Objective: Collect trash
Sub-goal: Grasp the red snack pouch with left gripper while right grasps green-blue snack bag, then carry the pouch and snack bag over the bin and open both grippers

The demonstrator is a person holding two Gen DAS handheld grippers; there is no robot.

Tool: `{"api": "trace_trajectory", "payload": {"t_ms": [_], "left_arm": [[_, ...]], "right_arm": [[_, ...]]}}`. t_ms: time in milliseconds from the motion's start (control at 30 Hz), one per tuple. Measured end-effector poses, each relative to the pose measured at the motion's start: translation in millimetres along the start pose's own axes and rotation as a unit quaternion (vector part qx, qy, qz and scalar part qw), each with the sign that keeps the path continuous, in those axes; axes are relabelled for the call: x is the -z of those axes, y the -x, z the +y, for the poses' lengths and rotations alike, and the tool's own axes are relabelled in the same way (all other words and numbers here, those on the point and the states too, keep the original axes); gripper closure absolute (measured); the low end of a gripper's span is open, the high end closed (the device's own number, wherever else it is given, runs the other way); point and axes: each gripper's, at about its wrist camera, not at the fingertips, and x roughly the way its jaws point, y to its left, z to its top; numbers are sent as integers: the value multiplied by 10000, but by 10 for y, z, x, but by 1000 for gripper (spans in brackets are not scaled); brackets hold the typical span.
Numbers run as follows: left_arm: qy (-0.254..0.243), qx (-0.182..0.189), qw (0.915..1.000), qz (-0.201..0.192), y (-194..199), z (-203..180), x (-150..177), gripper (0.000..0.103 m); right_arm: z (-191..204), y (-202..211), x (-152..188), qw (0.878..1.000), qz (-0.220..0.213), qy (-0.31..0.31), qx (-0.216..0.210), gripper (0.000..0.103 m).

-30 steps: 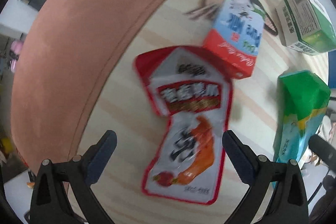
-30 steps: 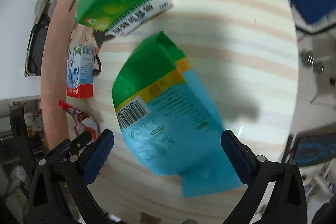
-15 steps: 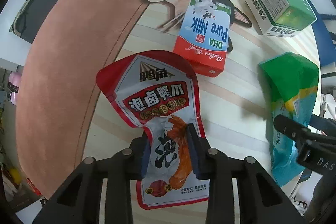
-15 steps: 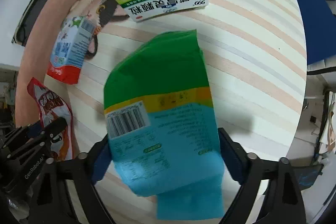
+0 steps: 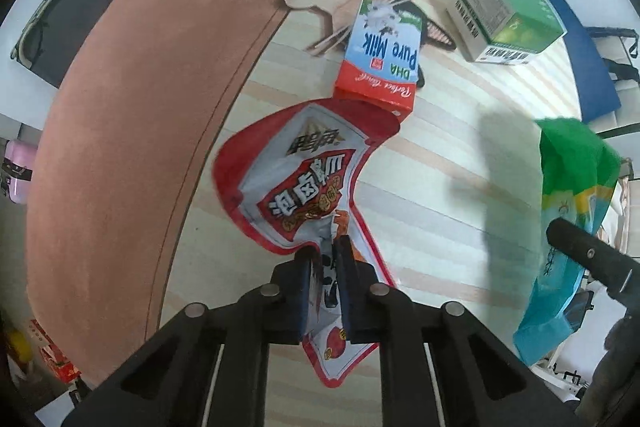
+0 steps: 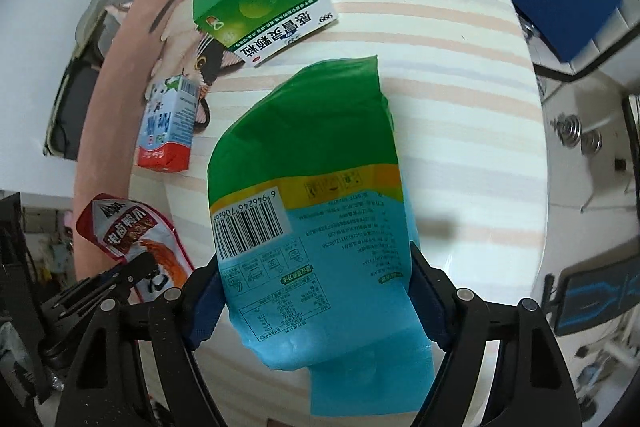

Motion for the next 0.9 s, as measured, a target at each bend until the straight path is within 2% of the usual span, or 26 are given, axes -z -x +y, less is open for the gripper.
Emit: {"api": "trace_trajectory", "payload": {"t_ms": [367, 533, 767, 900], "left_arm": [[-327, -179, 9976, -585, 492, -164, 156, 95], [-491, -353, 9944, -869, 807, -83, 315, 95], [-738, -274, 9909, -1091, 1001, 171, 639, 95], [-1012, -169, 9866, -1271, 1157, 412, 973, 95]], "right_arm": [[43, 225, 370, 9997, -220, -116, -82, 22], [152, 405, 590, 9989, -453, -143, -55, 22], [425, 696, 1146, 9960, -834, -305, 22, 22], [641, 889, 1722, 9922, -1129, -517, 66, 22]]}}
